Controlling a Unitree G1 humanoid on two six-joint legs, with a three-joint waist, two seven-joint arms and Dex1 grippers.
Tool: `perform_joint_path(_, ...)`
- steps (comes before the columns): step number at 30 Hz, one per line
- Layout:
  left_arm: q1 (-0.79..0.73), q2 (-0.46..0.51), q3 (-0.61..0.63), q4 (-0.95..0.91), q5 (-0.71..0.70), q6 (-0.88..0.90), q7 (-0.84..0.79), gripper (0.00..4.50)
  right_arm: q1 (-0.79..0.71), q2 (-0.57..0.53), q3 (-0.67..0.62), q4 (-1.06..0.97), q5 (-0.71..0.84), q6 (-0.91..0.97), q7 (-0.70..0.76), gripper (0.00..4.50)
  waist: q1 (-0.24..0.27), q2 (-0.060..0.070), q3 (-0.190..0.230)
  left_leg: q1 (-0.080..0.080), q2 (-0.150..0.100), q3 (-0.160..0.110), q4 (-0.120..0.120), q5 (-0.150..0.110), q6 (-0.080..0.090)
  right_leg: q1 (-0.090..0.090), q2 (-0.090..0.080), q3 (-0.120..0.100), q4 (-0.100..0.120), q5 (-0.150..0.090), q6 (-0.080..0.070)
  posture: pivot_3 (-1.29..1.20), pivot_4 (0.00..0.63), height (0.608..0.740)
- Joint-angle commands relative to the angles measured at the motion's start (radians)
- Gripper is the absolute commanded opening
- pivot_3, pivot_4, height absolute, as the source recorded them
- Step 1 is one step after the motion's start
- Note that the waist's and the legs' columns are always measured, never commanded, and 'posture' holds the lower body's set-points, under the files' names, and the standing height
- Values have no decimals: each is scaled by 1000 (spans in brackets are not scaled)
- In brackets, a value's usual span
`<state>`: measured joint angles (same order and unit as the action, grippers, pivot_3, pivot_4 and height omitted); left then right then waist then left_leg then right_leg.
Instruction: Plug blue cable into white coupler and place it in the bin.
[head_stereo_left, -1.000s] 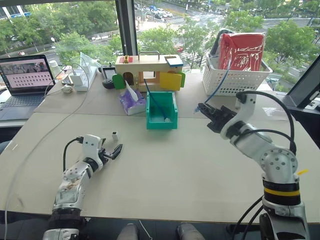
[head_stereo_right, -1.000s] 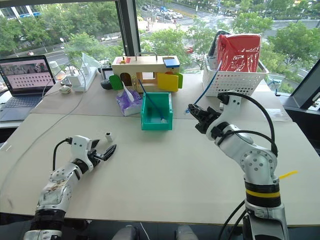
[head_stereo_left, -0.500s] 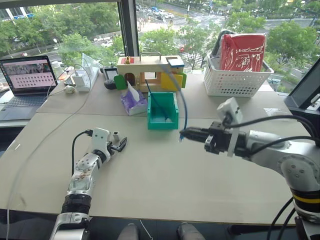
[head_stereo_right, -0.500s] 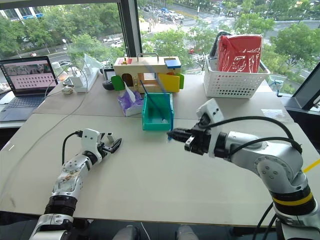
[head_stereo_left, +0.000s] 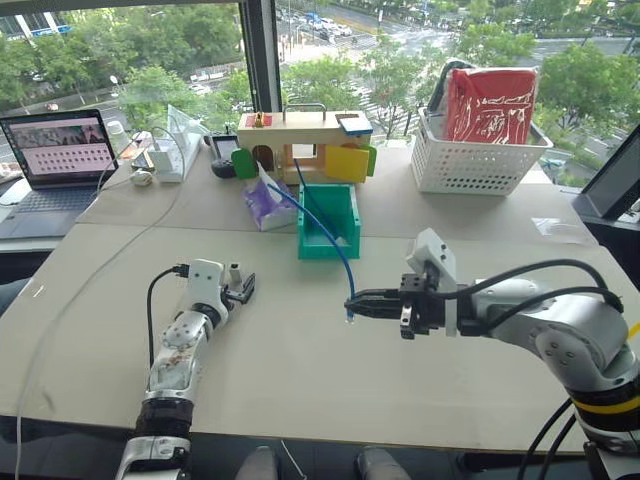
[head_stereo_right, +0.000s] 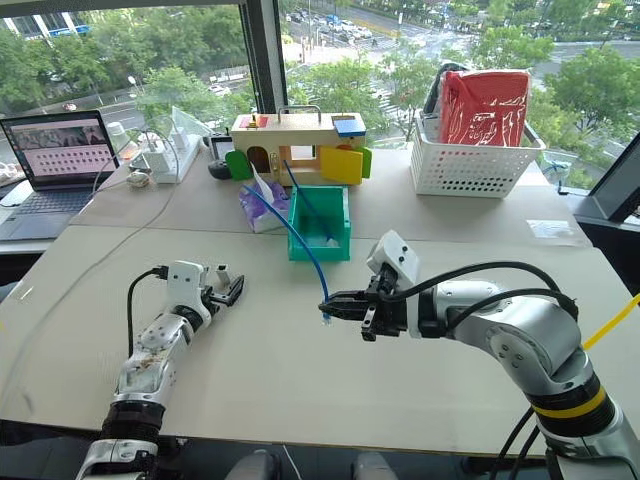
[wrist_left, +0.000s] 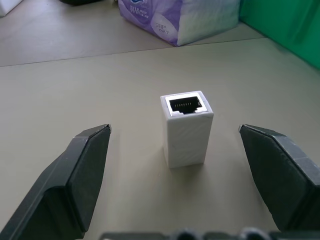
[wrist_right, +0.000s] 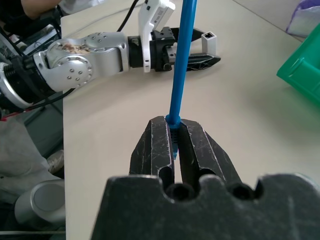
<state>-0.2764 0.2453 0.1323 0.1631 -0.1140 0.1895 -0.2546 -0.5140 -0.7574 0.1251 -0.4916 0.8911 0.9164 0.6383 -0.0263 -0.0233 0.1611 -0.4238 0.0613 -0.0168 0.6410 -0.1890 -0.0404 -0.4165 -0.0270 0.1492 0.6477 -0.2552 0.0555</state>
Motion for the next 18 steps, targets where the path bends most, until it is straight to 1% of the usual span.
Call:
perform_joint_path(1, 42, -27, -44, 6, 19, 48, 15, 4407, -13, 32, -14, -1, -38, -35, 4, 0, 0, 0, 0, 0, 0, 0, 0, 0, 0, 0, 0, 0, 0, 0, 0, 0, 150, 740)
perform_joint_path(4, 32, -32, -77, 25, 58, 16, 25, 4407, -14, 66, -15, 2, -65, -33, -6, 0, -2, 0, 0, 0, -1, 0, 0, 0, 0, 1, 0, 0, 0, 0, 0, 0, 150, 740)
perform_joint_path(9, 2, -56, -67, 72, 64, -15, 58, 4407, -12, 117, -20, -25, -71, -4, -31, 0, 4, 0, 0, 3, -1, -1, 0, 0, 0, 4, -1, 0, -1, -1, 2, 0, 150, 740)
perform_joint_path(11, -9, -62, -60, 87, 66, -26, 72, 4407, -12, 125, -25, -30, -73, 4, -37, 0, 8, 0, 0, 5, -2, -1, 0, 0, 0, 7, -1, 0, -1, -4, 7, 0, 150, 740)
perform_joint_path(14, -15, -69, -58, 103, 57, -37, 67, 4407, -12, 129, -30, -31, -77, 10, -46, 0, 11, 0, 0, 9, -3, -3, 0, 0, 0, 12, -1, 0, -2, -5, 9, 0, 150, 740)
perform_joint_path(17, -33, -98, -22, 144, 9, -49, 66, 3714, -11, 132, -35, -32, -76, 13, -54, 0, 12, 1, 0, 9, -3, -3, 0, 0, 0, 13, -1, 0, -2, -5, 9, 0, 150, 740)
perform_joint_path(18, -44, -100, -19, 162, 9, -61, 68, 3415, -9, 135, -39, -32, -75, 14, -61, 0, 13, 1, 0, 9, -3, -3, 0, 0, 0, 13, -1, 0, -2, -5, 9, 0, 150, 740)
